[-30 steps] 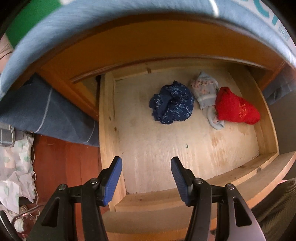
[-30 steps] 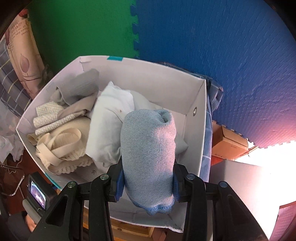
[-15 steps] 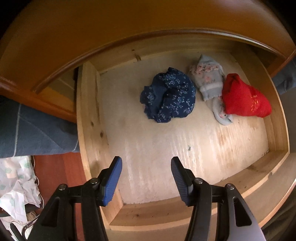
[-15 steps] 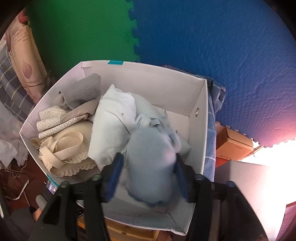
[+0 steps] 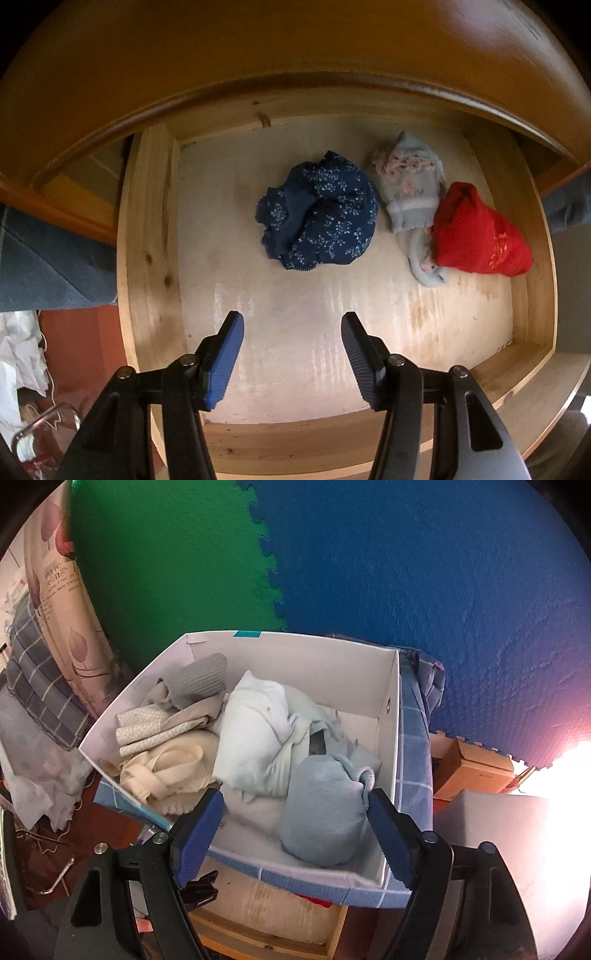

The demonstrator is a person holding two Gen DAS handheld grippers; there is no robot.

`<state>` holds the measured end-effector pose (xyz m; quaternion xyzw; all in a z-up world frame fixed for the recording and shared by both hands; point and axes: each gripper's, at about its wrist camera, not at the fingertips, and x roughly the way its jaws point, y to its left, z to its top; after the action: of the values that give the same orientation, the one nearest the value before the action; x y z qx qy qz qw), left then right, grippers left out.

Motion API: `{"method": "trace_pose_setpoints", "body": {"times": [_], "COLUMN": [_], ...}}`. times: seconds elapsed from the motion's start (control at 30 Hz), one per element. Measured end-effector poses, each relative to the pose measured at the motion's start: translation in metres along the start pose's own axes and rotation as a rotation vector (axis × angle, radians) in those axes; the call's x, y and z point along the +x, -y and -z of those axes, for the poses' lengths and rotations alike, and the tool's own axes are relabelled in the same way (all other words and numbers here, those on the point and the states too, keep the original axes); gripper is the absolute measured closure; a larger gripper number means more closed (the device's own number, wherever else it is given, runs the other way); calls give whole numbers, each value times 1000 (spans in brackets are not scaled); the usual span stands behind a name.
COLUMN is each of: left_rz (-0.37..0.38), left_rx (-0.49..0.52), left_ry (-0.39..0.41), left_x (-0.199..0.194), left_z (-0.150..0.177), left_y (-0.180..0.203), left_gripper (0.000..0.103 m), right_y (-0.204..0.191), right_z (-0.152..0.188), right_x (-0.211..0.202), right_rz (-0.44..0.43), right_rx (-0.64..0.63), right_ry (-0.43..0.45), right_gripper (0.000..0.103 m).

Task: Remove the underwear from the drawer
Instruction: 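Lower the light blue underwear into the box and open the right tool, then reach into the drawer and grasp the navy floral underwear with the left tool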

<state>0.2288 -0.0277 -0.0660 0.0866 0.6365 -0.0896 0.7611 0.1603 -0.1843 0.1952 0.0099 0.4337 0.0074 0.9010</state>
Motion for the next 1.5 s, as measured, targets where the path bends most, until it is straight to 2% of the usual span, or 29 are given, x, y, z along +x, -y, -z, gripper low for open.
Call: {"method": "trace_pose_setpoints", "body": {"times": [0.07,0.17,0.33,0.43,0.53,0.57,0.7,0.77,0.87,0.93,1.07,1.27,1.4,1.5], "left_rz": [26,102,157,242,366,382,407,449,472,457,481,448,424,392], "left_rx": [-42,-157,-270,-416,-643,-689,-785,-830,-910,-939,-1022,-1029,-1079,-1102], "left_ry": [-21,-62,-94,-108,-71,-58,-13,13,42,61,42,54,63,17], "left_x": [3,11,16,20,16,15,12,13,15,14,23,30,36,45], "left_z": [-1,-2,1,5,19,21,24,25,27,27,22,9,9,10], "left_y": [-3,-14,-15,-24,-35,-39,-48,-54,-63,-69,-70,-66,-67,-65], "left_gripper": [47,47,47,47,47,47,47,47,47,47,47,47,47,47], "right_y": [0,2,2,2,1,1,2,2,2,2,1,2,2,1], "right_z": [5,9,10,11,12,12,13,13,14,14,14,13,13,12], "right_x": [0,1,-1,0,0,0,-1,-1,-1,-1,-1,0,0,1], "right_rz": [-4,-22,-30,-31,-32,-34,-46,-48,-53,-55,-55,-57,-58,-55], "right_rx": [3,13,11,4,-4,-2,-5,-8,-10,-11,-20,-25,-32,-36], "right_ry": [-2,-4,0,4,9,9,12,14,19,21,26,26,28,28], "right_gripper": [25,26,26,26,25,25,25,25,25,25,24,24,24,23]}}
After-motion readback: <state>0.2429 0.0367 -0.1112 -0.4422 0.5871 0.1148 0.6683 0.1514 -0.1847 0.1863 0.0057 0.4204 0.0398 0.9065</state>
